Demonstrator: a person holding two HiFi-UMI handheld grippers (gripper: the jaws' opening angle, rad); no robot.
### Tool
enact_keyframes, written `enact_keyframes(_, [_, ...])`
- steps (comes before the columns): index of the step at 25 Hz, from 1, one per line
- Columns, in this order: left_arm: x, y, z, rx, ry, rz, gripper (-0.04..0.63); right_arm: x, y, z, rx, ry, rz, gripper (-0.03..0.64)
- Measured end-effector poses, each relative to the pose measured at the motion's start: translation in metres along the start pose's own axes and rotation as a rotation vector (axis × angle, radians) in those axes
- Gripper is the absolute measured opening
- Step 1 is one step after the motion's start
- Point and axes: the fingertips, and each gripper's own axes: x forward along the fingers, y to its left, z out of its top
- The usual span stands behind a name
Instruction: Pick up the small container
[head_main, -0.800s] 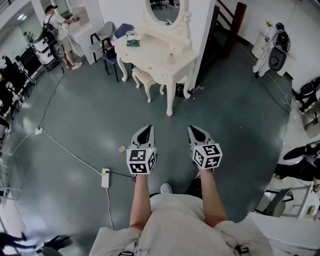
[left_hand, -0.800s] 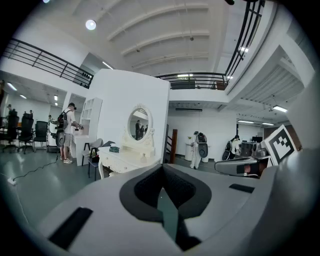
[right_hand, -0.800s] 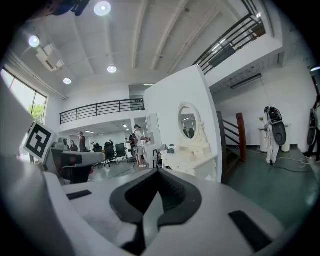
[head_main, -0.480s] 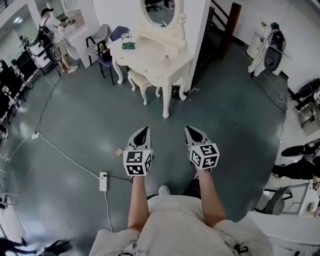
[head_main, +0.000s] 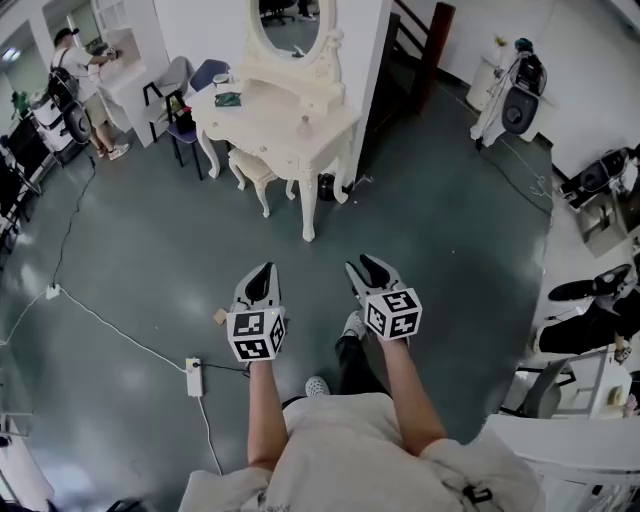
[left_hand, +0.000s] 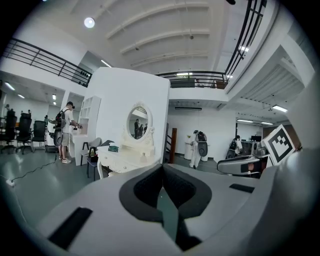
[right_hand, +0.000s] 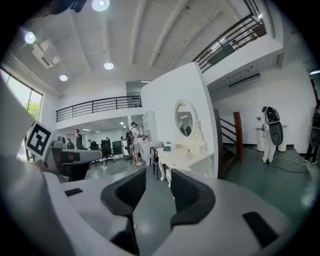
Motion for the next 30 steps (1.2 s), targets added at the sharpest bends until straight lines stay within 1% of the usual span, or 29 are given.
enact_keyframes(1, [0.004,0.0,-0.001,0.0,0.002,-0.001,0.028,0.003,-0.003,0.0,0.003,0.002,0.001,0.173])
enact_keyframes(3, [0.013,0.001,-0.002,0.006,0.003,0.0,0.028,0.012,-0.011,0.001,0.01,0.0,0.001,0.184])
enact_keyframes(5, [0.026,0.007,0.001,0.009,0.002,0.008,0.028,0.025,-0.019,0.004,0.019,-0.002,0.006,0.218])
enact_keyframes(9, [0.063,0.021,0.016,0.028,0.004,0.016,0.028,0.057,-0.038,0.018,0.029,-0.015,0.022,0.218])
enact_keyframes(13, [0.109,0.031,0.04,0.034,-0.006,0.015,0.028,0.093,-0.061,0.04,0.011,-0.005,0.038,0.218])
enact_keyframes(17, [0.153,0.042,0.053,0.005,-0.012,0.006,0.028,0.13,-0.087,0.06,0.009,-0.012,0.039,0.218])
enact_keyframes(20, [0.184,0.052,0.061,0.003,0.006,0.015,0.028,0.161,-0.104,0.071,0.016,0.004,0.048,0.218])
enact_keyframes(25, [0.234,0.065,0.077,-0.017,0.011,0.042,0.028,0.206,-0.134,0.091,0.017,0.024,0.073,0.219])
enact_keyframes(30, [0.28,0.074,0.084,-0.027,0.012,0.066,0.028,0.245,-0.164,0.102,0.017,0.029,0.097,0.219])
